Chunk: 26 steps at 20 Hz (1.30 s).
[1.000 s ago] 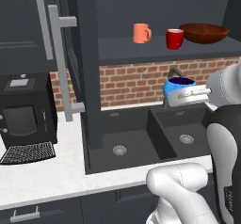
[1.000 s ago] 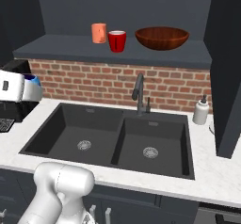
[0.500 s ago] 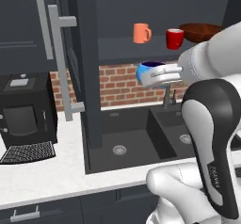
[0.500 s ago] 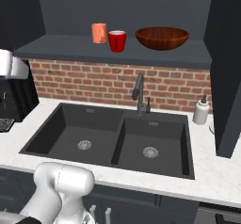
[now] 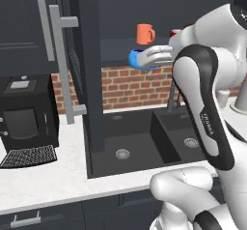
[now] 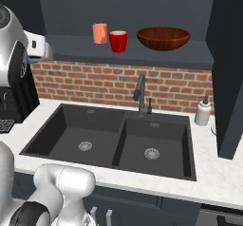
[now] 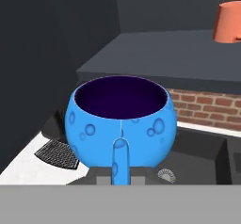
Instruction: Gather all objects into one cabinet and sort the glasses and bowls to opposite sides.
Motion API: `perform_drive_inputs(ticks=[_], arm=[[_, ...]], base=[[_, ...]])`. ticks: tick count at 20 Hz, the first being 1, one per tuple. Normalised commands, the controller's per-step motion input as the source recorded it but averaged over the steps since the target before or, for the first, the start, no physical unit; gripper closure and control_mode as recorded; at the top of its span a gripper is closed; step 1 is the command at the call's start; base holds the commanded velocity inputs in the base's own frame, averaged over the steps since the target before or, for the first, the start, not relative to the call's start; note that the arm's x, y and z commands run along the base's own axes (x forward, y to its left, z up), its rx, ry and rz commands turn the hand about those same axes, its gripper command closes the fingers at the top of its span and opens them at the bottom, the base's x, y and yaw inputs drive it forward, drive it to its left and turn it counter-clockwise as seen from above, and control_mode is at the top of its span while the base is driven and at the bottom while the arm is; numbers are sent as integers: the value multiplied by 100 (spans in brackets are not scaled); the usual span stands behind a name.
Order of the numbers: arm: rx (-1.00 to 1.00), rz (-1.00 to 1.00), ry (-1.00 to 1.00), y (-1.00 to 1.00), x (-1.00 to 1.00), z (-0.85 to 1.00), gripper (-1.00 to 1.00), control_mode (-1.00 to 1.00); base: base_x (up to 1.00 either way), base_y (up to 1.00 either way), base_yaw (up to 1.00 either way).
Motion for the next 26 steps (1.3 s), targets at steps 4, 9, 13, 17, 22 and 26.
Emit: perform_drive_inputs(ticks=[4,9,13,17,22,26], arm=[[-1,0,0,33,90,0,100,-100],[-1,-3,1,10,70,5,100,-100],[-1,0,0,0,42,0,100,-100],[-5,0,0,6,43,-12,100,-100],[-2,0,0,2,41,-15,100,-100],[-1,0,0,3,40,-13,100,-100]], base=[[0,0,0],[0,0,0],[0,0,0],[0,0,0],[0,0,0],[0,0,0]])
